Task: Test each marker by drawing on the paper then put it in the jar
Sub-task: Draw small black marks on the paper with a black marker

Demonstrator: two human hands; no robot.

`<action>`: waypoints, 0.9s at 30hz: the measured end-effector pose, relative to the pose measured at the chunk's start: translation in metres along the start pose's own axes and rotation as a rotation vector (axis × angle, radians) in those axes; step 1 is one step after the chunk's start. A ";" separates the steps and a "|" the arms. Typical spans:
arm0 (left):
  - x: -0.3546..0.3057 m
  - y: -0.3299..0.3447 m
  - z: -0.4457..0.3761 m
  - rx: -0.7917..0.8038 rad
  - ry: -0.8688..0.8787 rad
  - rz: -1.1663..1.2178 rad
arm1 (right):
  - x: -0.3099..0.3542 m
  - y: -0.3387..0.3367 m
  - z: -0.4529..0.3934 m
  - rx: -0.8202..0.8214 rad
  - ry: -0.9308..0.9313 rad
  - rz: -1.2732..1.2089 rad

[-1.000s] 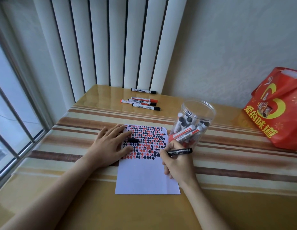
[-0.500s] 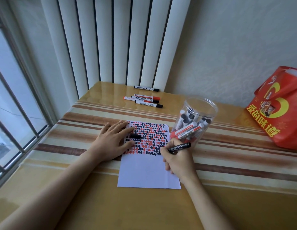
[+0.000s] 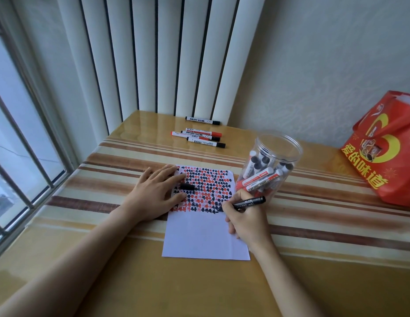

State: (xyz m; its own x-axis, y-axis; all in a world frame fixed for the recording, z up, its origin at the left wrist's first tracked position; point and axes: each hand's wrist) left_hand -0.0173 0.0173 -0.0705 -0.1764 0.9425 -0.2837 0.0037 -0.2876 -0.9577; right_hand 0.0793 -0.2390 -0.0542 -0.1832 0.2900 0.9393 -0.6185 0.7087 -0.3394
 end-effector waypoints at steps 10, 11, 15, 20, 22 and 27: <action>0.001 0.000 -0.001 0.010 -0.006 -0.010 | 0.000 -0.001 0.000 0.010 -0.014 0.012; 0.001 0.000 -0.001 0.011 -0.007 -0.010 | -0.001 -0.001 0.000 0.002 -0.014 0.011; 0.000 -0.001 0.000 0.001 0.016 0.005 | -0.002 0.000 -0.001 0.010 0.007 0.004; -0.004 -0.004 0.001 -0.104 0.106 0.065 | -0.001 -0.001 -0.001 0.026 0.005 -0.001; -0.005 -0.005 0.001 -0.179 0.142 0.093 | -0.001 -0.001 -0.001 0.030 -0.012 -0.006; -0.006 -0.012 0.003 -0.312 0.203 0.172 | 0.005 -0.003 -0.001 0.031 -0.156 -0.090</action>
State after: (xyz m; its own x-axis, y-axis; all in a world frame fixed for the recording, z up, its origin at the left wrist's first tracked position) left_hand -0.0193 0.0140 -0.0574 0.0509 0.9086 -0.4145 0.3199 -0.4081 -0.8551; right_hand 0.0805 -0.2391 -0.0487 -0.2408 0.1216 0.9629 -0.6608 0.7062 -0.2544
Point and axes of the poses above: each hand's wrist, its own z-axis away from the middle knuckle, its own y-axis out of the palm, x = y × z, and after that the axes turned 13 degrees about x, right-handed
